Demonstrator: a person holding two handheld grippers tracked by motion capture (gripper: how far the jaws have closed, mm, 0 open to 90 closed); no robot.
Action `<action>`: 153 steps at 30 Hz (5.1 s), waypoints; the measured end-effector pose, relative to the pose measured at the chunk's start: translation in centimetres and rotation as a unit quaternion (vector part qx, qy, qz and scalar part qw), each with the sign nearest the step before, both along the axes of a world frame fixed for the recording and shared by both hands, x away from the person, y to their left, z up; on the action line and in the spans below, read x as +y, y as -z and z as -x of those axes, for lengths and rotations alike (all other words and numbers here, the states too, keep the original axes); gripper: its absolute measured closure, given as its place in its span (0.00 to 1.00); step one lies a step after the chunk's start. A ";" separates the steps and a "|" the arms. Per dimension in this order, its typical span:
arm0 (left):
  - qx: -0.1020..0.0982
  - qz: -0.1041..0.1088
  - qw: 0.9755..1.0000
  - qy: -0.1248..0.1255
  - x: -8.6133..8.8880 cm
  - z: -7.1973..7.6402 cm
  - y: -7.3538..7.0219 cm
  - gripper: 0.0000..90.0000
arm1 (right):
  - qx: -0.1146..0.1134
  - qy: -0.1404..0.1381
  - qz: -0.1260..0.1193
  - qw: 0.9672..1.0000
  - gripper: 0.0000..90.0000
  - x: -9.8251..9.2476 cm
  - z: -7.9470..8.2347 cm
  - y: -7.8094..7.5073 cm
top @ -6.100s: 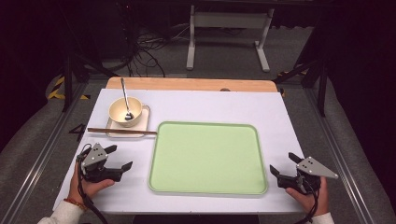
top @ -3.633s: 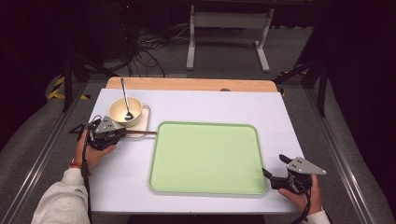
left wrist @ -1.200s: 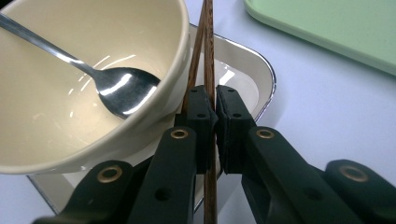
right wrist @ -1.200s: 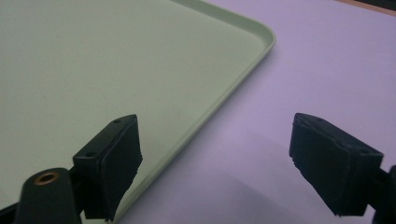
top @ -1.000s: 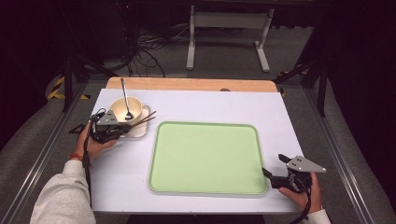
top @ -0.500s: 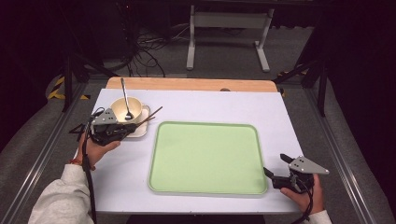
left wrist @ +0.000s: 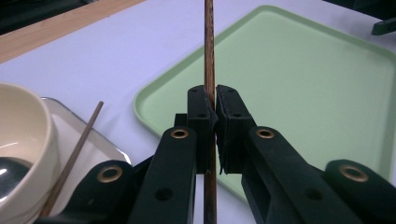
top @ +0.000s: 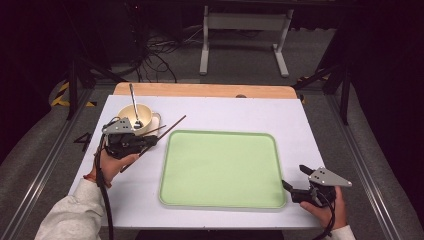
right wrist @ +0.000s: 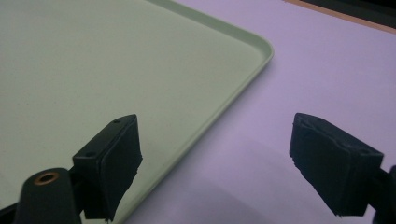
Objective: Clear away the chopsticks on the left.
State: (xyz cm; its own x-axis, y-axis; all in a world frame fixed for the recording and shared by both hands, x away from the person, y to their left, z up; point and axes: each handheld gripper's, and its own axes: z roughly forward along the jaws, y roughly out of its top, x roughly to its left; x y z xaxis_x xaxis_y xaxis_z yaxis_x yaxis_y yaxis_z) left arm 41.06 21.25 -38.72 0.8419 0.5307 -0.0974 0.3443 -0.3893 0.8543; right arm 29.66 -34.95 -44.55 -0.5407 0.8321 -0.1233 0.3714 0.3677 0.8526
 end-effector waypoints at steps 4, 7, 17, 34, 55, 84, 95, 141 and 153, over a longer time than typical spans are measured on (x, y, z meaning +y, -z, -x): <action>-0.002 -0.003 1.000 0.006 -1.0 0.5 0.0 0.95 | 0.001 0.000 0.000 1.000 0.19 0.0 0.0 0.0; 0.000 -0.008 1.000 0.014 -1.8 0.8 0.1 0.95 | 0.000 0.001 -0.001 1.000 0.19 0.0 0.0 0.0; 0.017 -0.020 0.999 0.028 -4.1 1.1 0.9 0.95 | 0.001 0.000 -0.001 1.000 0.19 0.1 0.0 0.0; 0.047 -0.022 0.998 0.042 -7.9 1.6 2.0 0.95 | 0.001 -0.002 -0.001 1.000 0.19 0.1 0.0 0.0; 0.091 -0.051 0.993 0.048 -12.2 1.6 4.7 0.95 | 0.003 -0.003 0.001 1.000 0.19 0.2 0.0 0.1; 0.071 -0.111 0.990 0.055 -13.0 0.6 5.8 1.00 | 0.004 -0.009 0.008 1.000 0.20 0.3 0.0 0.1; 0.027 -0.104 0.988 0.109 -14.4 0.8 5.1 1.00 | 0.004 -0.009 0.009 1.000 0.20 0.4 -0.1 0.1; 0.053 -0.172 0.983 0.030 -10.1 -1.7 6.1 1.00 | 0.009 -0.006 0.016 1.000 0.20 0.4 -0.1 0.2; 0.059 -0.149 0.987 0.030 -7.1 -0.4 6.2 1.00 | 0.012 -0.007 0.019 1.000 0.20 0.6 -0.1 0.2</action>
